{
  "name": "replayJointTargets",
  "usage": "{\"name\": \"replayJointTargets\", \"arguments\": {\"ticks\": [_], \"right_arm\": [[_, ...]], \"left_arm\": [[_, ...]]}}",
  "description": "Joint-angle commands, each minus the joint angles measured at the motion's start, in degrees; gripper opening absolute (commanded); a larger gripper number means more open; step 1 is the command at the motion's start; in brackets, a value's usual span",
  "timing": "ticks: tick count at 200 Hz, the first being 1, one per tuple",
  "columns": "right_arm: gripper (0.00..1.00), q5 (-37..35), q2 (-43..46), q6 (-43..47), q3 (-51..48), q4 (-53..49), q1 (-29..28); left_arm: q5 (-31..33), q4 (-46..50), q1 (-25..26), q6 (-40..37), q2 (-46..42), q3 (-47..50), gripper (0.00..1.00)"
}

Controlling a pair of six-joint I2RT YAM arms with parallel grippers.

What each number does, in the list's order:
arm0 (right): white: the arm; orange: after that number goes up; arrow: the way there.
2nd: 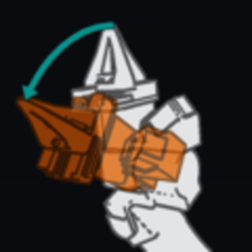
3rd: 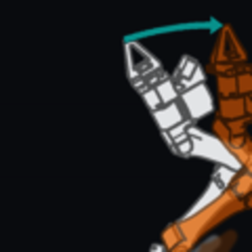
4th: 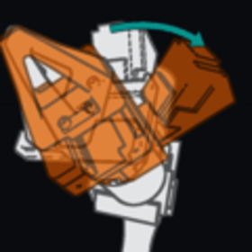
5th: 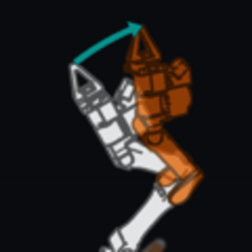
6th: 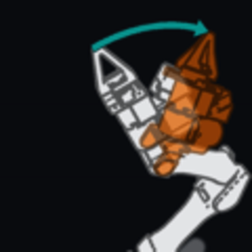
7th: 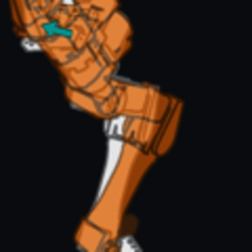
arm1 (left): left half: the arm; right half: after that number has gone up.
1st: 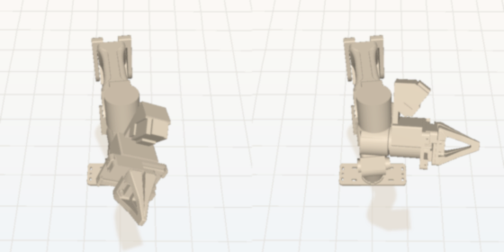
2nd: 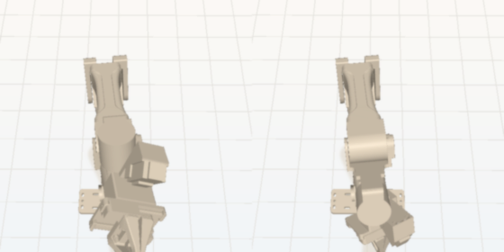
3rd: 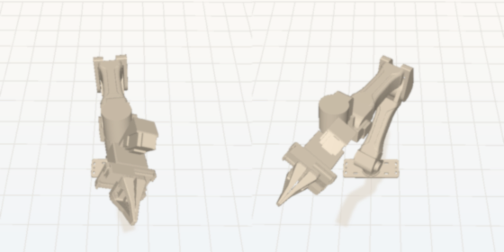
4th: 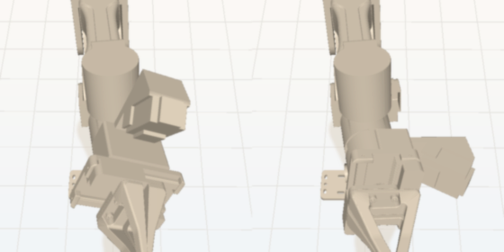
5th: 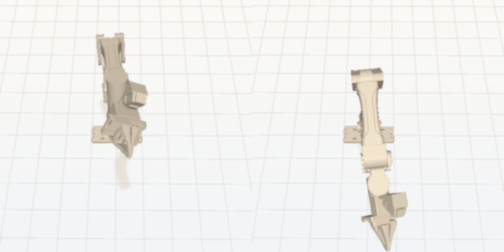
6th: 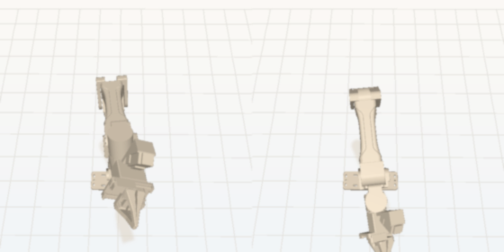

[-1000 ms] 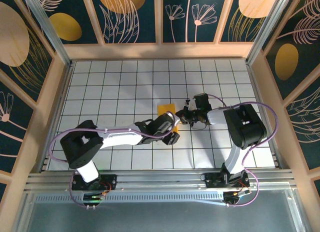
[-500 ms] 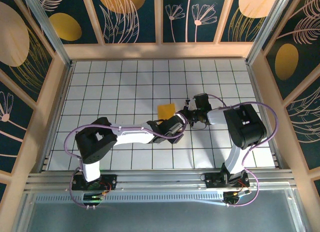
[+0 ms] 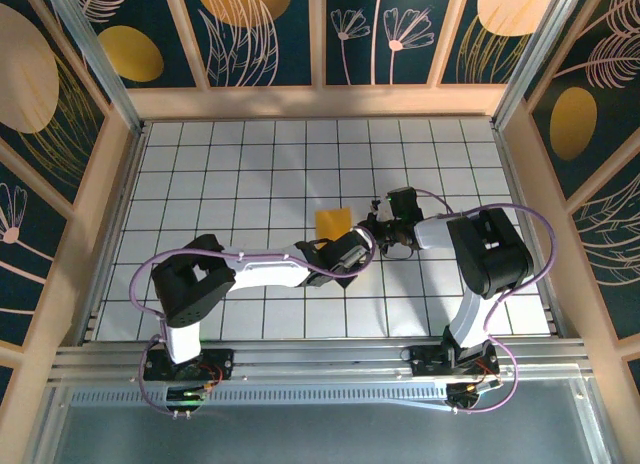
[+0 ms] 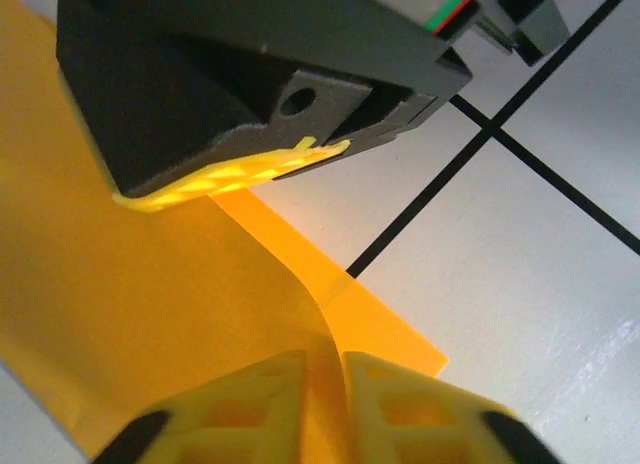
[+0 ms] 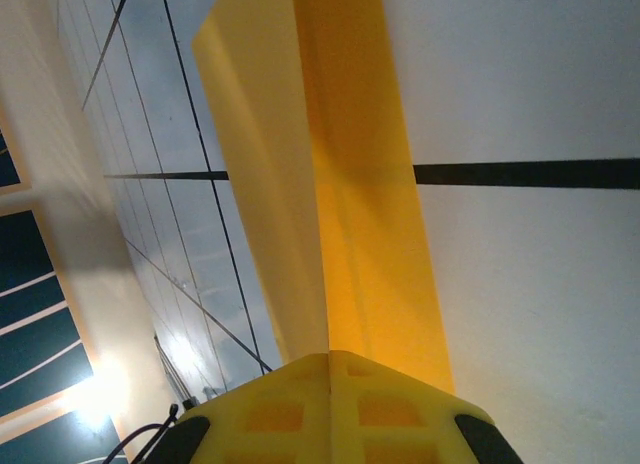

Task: Fold a paper plane with a square sheet of paper (fold left side to right side)
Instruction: Fold the triangle a second time at the center of the table.

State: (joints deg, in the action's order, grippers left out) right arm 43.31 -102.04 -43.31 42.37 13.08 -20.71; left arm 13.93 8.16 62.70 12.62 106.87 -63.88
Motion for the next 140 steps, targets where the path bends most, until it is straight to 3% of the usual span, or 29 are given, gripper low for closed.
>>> {"name": "replayJointTargets", "arguments": {"ticks": [1, 25, 66, 89, 120, 140], "right_arm": [[0.00, -0.70, 1.42, 2.13, 1.47, -1.98, 0.41], [0.05, -0.76, 2.03, 2.73, 2.66, -2.53, 0.81], [0.21, -2.75, 5.93, 5.41, 3.67, -5.78, 3.31], [0.29, -5.47, 10.35, 8.45, 2.20, -9.48, 6.16], [0.29, -8.58, 16.18, 13.76, -1.10, -16.15, 8.62], [0.18, -7.51, 19.05, 14.88, -4.18, -17.52, 8.34]], "left_arm": [[-0.37, 0.97, 0.31, 0.28, -2.37, -0.63, 0.09], [-1.06, 1.00, 0.32, 0.93, -2.47, -0.64, 0.00], [-4.24, 0.21, -0.74, 3.33, -3.07, -0.26, 0.00], [-9.63, -1.52, -3.24, 5.67, -3.84, 0.86, 0.00], [-19.00, -5.00, -7.81, 9.60, -4.73, 3.30, 0.00], [-24.03, -6.17, -9.89, 11.61, -4.16, 4.02, 0.00]]}}
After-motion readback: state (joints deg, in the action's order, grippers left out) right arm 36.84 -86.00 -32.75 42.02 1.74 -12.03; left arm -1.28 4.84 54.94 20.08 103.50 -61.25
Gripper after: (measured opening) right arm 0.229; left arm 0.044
